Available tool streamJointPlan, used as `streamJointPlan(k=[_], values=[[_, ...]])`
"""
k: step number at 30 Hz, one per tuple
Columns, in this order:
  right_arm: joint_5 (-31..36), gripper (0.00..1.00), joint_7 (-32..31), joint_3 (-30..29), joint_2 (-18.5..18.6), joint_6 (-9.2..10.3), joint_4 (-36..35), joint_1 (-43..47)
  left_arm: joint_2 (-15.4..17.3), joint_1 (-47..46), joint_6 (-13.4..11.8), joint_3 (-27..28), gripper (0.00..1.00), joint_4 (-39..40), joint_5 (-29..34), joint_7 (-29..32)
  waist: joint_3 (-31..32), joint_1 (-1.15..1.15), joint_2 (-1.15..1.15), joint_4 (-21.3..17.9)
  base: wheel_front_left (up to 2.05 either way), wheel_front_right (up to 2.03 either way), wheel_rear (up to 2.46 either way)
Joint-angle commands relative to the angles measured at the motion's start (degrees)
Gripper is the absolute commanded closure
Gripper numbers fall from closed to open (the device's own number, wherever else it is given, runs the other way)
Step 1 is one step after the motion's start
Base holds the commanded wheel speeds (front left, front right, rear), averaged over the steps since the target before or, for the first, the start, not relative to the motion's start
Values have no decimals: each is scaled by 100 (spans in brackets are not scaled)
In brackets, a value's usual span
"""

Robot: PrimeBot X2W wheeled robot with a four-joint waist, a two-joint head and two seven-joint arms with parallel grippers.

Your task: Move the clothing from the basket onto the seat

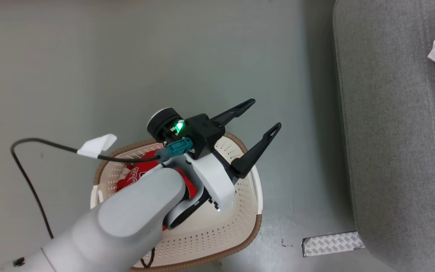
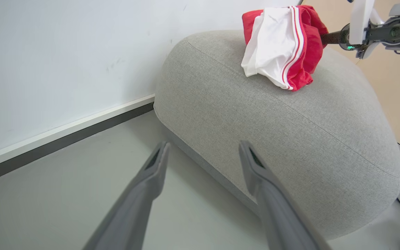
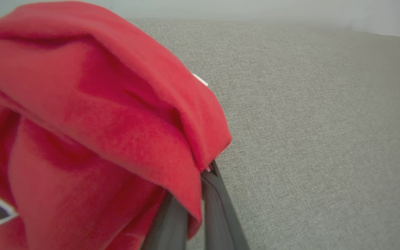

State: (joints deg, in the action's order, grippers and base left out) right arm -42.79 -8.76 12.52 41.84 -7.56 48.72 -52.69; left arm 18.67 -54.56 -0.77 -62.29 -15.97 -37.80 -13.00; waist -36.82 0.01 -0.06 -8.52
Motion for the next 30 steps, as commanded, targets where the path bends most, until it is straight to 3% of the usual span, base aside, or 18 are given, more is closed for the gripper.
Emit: streamJointPlan(k=[1, 8, 18, 25, 30], values=[[-62, 0, -72, 54, 76, 14, 73, -99, -5, 65, 18, 18, 0, -46, -74, -59, 49, -1, 0, 19, 0, 0, 0], [-110, 0, -483, 314, 83, 14, 256, -156, -87, 205, 63, 51, 0, -213, -129, -132, 418, -1, 0, 5, 0, 0, 0], [-328, 0, -1231, 749, 92, 14, 181, 230, -206, 709, 114, 200, 0, -495, -240, -216, 1516, -1, 0, -75, 0, 0, 0], [-569, 0, -1321, 961, 284, 15, -501, 707, -148, 1220, 35, 547, 0, -424, -296, -220, 2306, -1, 0, -104, 0, 0, 0], [-651, 0, -920, 954, 241, 15, -1237, 1054, 13, 1664, -101, 973, 0, -213, -248, -219, 2800, -1, 0, -36, 0, 0, 0]])
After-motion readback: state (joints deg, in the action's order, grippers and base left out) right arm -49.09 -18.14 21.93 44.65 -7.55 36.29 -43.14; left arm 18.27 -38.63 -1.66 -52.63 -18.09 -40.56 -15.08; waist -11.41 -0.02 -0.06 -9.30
